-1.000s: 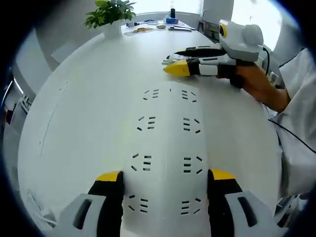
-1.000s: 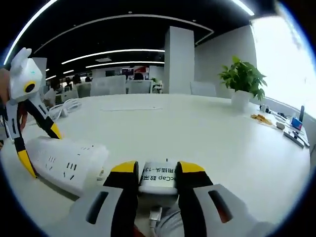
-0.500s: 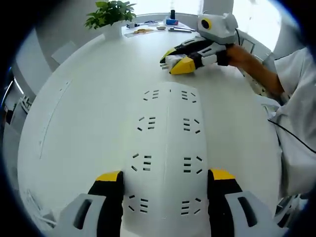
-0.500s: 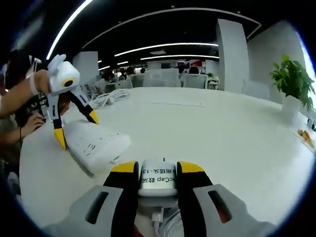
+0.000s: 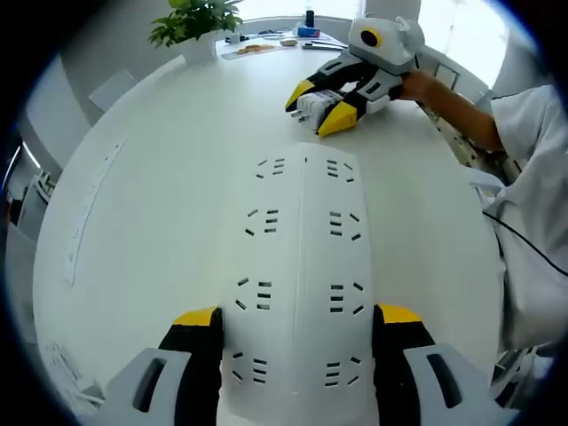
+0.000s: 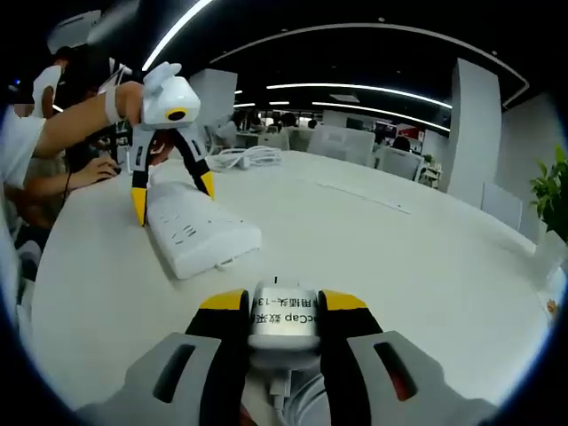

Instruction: Straighten the power strip on the desk, plug the charger into it

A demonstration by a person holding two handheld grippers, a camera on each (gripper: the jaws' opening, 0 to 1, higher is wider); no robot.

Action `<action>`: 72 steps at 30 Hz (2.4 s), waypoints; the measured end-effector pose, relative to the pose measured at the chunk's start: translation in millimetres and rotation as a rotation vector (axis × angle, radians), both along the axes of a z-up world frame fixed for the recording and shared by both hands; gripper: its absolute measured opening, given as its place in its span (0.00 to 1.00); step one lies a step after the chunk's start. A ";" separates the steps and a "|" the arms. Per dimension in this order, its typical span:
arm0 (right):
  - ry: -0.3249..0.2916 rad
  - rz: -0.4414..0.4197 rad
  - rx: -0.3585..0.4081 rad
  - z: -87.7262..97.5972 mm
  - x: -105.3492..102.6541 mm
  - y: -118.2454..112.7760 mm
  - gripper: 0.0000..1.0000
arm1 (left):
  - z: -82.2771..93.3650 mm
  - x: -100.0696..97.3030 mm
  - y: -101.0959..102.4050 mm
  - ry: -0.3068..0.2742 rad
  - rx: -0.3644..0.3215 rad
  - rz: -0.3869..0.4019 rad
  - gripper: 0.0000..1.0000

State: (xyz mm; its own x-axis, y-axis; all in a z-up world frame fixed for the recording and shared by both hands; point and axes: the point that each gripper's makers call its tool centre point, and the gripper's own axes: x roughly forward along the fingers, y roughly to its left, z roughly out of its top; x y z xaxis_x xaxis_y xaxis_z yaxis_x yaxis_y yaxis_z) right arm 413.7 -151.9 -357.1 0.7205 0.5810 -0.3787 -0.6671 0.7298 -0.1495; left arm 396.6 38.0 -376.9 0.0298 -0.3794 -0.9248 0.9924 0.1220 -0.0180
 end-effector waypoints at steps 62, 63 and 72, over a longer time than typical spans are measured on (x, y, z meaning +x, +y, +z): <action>0.000 -0.100 0.005 -1.5 -24.5 -18.2 0.44 | -2.0 3.5 -4.1 0.002 0.127 -0.090 0.67; -0.008 -0.106 0.016 -0.3 -27.6 -18.5 0.45 | -2.0 3.5 -4.1 0.001 0.128 -0.090 0.67; 0.008 -0.137 0.055 -0.5 -19.1 -20.8 0.34 | -1.6 4.2 -4.7 0.001 0.121 -0.092 0.68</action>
